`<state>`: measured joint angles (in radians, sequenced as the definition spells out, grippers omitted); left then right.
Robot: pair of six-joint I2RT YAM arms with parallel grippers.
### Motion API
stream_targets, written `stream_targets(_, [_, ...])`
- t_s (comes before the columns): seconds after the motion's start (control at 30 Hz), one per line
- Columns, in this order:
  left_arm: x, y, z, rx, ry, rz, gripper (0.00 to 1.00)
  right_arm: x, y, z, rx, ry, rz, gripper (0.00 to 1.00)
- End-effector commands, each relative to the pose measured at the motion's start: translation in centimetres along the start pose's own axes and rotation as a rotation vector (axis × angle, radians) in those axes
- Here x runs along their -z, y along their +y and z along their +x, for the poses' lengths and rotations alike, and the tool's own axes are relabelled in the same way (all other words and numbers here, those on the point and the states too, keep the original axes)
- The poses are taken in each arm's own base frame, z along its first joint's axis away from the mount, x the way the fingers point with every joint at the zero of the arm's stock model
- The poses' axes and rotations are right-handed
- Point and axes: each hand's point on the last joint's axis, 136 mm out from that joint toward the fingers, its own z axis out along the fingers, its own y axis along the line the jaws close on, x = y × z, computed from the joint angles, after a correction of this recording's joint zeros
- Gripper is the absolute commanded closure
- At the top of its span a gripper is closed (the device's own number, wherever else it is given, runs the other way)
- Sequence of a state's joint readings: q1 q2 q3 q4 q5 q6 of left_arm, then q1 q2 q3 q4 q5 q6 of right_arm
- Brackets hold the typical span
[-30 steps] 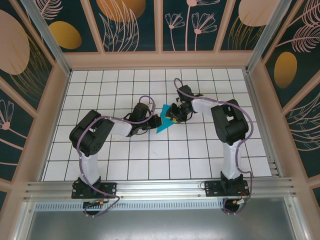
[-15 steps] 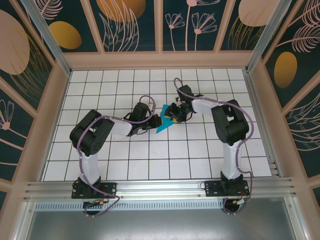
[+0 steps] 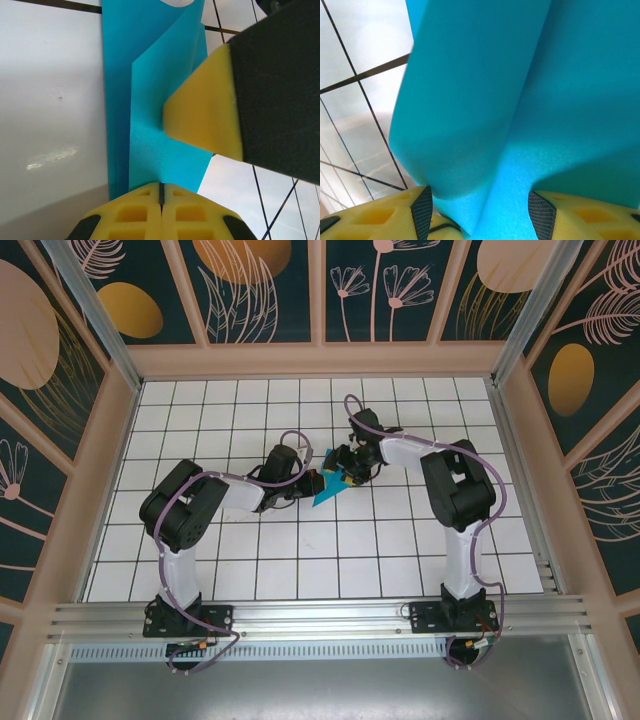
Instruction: Fold a paper plane with a square sheet of paper (pick it up from the middle)
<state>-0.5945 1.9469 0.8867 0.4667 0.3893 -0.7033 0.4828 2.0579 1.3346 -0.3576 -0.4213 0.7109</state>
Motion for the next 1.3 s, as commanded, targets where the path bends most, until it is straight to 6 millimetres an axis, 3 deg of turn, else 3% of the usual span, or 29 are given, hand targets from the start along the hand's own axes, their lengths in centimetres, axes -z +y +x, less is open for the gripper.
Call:
stream_targets(0.0, [-0.3,-0.1,-0.1,-0.029,0.007,0.025,0.94,-3.8,-12.3,2.2,-0.116,0.021,0.434,0.40])
stream_targets(0.67, [-0.5,1.5,0.1,-0.021,0.009,-0.022,0.95,-4.4,-13.2,3.1,-0.146,0.044,0.494,0.48])
stream_targets(1.27, [-0.4,1.5,-0.2,-0.020,0.006,-0.019,0.94,-4.7,-14.1,3.6,-0.155,0.058,0.515,0.57])
